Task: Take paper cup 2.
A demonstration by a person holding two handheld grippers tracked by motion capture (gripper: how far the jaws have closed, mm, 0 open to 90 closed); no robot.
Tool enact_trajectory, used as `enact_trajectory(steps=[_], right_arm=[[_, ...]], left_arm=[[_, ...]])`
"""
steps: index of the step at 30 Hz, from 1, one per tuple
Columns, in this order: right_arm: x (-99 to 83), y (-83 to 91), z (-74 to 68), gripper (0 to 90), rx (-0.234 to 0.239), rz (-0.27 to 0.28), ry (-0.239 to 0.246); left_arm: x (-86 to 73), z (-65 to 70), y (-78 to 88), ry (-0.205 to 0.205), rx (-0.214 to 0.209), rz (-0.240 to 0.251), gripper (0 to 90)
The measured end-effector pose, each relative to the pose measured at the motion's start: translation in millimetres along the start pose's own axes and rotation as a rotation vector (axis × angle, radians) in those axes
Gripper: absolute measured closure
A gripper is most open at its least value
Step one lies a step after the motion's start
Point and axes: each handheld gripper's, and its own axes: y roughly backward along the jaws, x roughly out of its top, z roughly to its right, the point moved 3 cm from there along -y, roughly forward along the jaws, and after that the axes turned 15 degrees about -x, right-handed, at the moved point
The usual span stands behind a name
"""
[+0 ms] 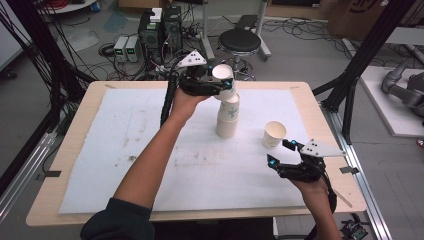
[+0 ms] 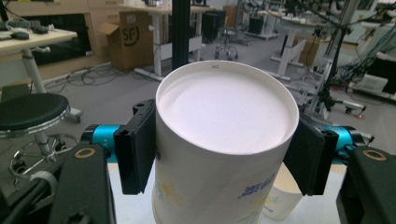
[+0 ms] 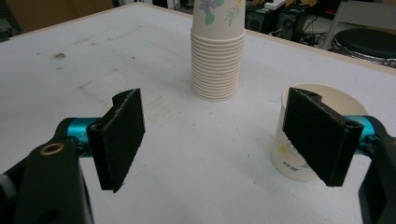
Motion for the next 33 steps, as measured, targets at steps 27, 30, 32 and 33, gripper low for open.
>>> enact_trajectory(steps=[27,30,32,33], right_arm=[[-3.6,-8.2,-9.8,21.4,0.061,-0.016,0.016],[-3.1,-9.4,-11.2,21.4,0.068,-0.015,0.021],[-2.8,-10.9,-12.6,21.4,0.074,-0.016,0.024],[-2.9,-11.3,-13.3,21.4,0.078,-0.020,0.024]], left_arm=[[-24.4,46.6,65.4,-0.020,-0.106,-0.023,33.8],[-30.7,52.2,72.5,-0.027,-0.111,-0.036,33.7],[-34.3,54.1,76.9,-0.024,-0.111,-0.038,33.7],[-36.8,55.2,79.4,-0.021,-0.112,-0.034,33.7]])
